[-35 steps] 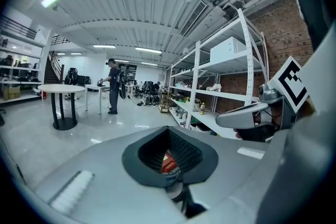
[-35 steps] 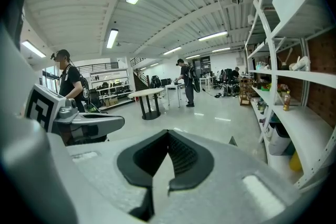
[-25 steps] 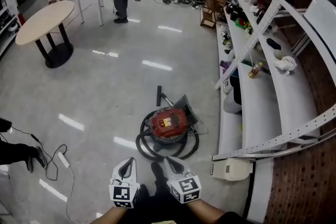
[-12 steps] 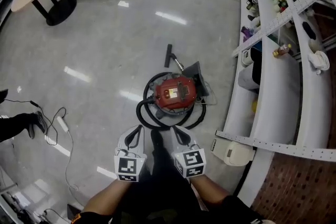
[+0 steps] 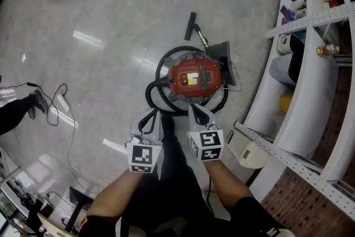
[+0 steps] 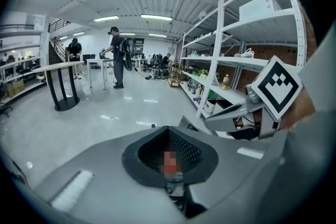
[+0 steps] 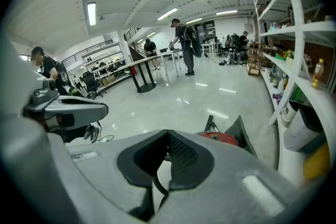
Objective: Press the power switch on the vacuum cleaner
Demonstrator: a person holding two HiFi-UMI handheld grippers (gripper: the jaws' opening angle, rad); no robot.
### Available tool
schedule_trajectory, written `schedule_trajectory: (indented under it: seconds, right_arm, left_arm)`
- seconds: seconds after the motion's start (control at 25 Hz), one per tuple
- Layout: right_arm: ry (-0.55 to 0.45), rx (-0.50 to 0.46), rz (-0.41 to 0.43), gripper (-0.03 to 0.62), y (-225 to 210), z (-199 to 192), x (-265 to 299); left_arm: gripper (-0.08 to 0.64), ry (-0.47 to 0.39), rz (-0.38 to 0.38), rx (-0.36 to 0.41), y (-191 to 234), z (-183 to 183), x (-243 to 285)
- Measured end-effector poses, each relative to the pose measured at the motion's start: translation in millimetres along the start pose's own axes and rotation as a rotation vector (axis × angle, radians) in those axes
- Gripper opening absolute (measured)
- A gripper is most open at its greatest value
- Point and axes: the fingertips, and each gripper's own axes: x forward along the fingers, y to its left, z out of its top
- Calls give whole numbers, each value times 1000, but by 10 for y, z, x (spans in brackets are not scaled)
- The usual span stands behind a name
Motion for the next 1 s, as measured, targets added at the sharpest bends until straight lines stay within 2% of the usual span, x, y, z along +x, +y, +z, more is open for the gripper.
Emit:
schedule_trajectory:
  seconds: [0.4,1.0]
  right_arm:
    - [173,17,-21,-8,-388,-569,1002]
    - [385,48,-42,-9,-833,-1200,1916]
  left_arm:
    - [15,99,33,-71,217,-519,565]
    - [15,213,71,-124,401,-1068,1072]
